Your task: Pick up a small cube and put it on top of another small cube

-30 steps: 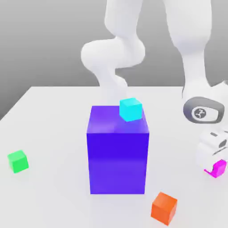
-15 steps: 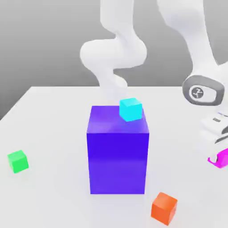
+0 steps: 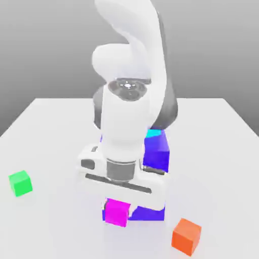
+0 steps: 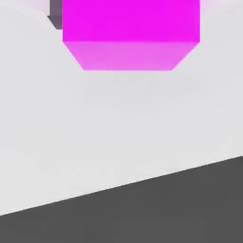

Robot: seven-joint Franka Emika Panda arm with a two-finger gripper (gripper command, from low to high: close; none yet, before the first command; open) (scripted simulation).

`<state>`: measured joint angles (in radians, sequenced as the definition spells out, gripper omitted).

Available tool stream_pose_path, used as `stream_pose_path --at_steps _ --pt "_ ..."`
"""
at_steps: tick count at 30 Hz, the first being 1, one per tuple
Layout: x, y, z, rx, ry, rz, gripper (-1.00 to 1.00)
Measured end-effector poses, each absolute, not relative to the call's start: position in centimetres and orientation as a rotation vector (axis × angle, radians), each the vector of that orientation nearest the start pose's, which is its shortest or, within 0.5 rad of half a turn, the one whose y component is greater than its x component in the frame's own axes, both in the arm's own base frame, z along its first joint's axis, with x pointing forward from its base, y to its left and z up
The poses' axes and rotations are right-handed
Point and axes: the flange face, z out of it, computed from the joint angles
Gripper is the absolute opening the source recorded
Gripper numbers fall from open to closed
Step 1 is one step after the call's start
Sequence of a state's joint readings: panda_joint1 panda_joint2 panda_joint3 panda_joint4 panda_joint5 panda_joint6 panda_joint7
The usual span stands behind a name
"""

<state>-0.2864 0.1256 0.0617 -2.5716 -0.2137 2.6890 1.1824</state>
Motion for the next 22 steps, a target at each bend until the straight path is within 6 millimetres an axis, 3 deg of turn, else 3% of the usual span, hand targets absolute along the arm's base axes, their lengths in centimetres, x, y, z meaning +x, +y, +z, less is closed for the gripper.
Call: stream_pose_path --at_steps 2,5,8,11,13,14,15,18,19,22 --pt "42.1 -14.5 22.2 -2.519 2.003 -0.048 -1.00" --pt "37.8 -22.8 23.1 -2.278 2.261 -0.038 -1.00" --pt "32.9 -28.8 23.8 -2.047 2.449 -0.030 -1.00" --pt "27.4 -33.4 24.5 -1.809 2.600 -0.024 -1.00" --pt "23.2 -35.4 23.8 -1.629 2.693 -0.007 -1.00" --pt "23.2 -35.3 23.0 -1.622 2.693 -0.005 -1.00" --pt "25.0 -34.0 22.0 -1.688 2.650 -0.004 -1.00" --pt "25.4 -33.5 18.8 -1.707 2.636 -0.002 -1.00" --pt "25.4 -33.5 18.1 -1.708 2.637 -0.001 1.00" --pt "25.4 -33.5 18.1 -1.708 2.637 -0.001 1.00"
